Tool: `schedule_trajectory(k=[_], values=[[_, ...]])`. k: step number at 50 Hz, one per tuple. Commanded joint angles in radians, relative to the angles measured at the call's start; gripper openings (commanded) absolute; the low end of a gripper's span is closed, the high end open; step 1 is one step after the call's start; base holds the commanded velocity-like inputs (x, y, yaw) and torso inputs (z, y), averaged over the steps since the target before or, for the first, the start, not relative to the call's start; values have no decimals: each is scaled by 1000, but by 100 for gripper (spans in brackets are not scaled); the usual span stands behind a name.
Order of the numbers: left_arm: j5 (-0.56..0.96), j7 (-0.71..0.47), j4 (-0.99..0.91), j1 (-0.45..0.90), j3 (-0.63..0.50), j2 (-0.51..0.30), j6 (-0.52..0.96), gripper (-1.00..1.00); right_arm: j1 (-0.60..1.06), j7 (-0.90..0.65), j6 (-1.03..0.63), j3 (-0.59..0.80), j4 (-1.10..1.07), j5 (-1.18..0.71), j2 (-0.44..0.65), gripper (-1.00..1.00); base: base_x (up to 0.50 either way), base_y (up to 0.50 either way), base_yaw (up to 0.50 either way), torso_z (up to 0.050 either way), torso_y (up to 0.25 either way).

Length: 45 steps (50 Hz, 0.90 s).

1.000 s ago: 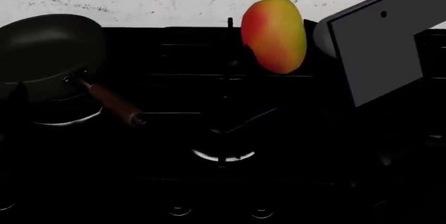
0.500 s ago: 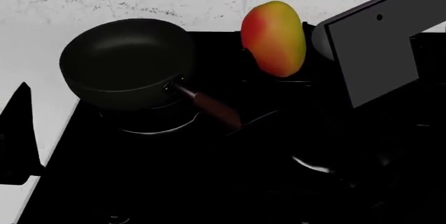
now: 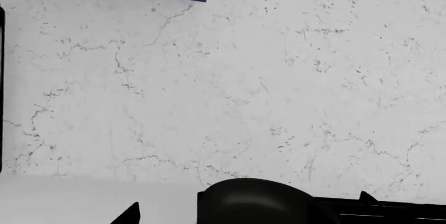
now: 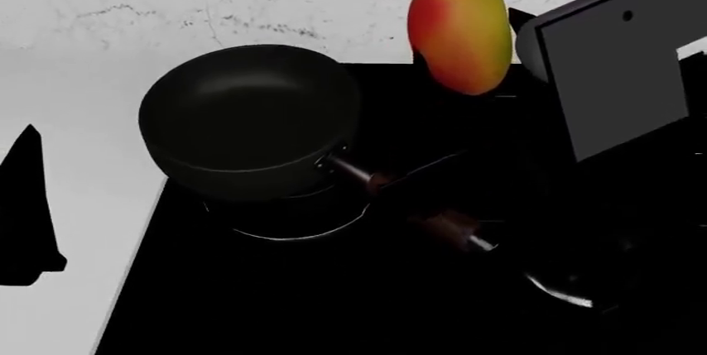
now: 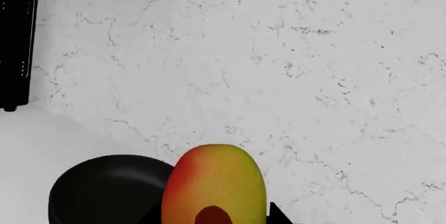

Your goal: Pick the mango from the plate and place it in the pan.

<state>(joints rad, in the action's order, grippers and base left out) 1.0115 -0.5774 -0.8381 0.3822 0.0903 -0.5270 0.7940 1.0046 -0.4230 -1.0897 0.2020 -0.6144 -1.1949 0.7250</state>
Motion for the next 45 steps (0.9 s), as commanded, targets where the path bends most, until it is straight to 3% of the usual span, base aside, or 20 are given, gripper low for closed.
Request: schedule_trajectory(k=[1,26,34,45], values=[[-14,-9,18,45,-7,-9,2,100,12,26,4,10,-12,37,11,-100,500,1,0,0,0],[8,-30,3,68,-33,-1,9,100,-2,18,7,1,-16,-3,16,-100,442,1,0,0,1],[5,-26,10,65,-34,2,-1,100,72,196,21,192,-12,136,-33,-100,24,0,3,0,0],[8,-42,-7,33,-20,3,-14,100,151,355,140,386,171,344,-171,-100,24,0,1,0,0]])
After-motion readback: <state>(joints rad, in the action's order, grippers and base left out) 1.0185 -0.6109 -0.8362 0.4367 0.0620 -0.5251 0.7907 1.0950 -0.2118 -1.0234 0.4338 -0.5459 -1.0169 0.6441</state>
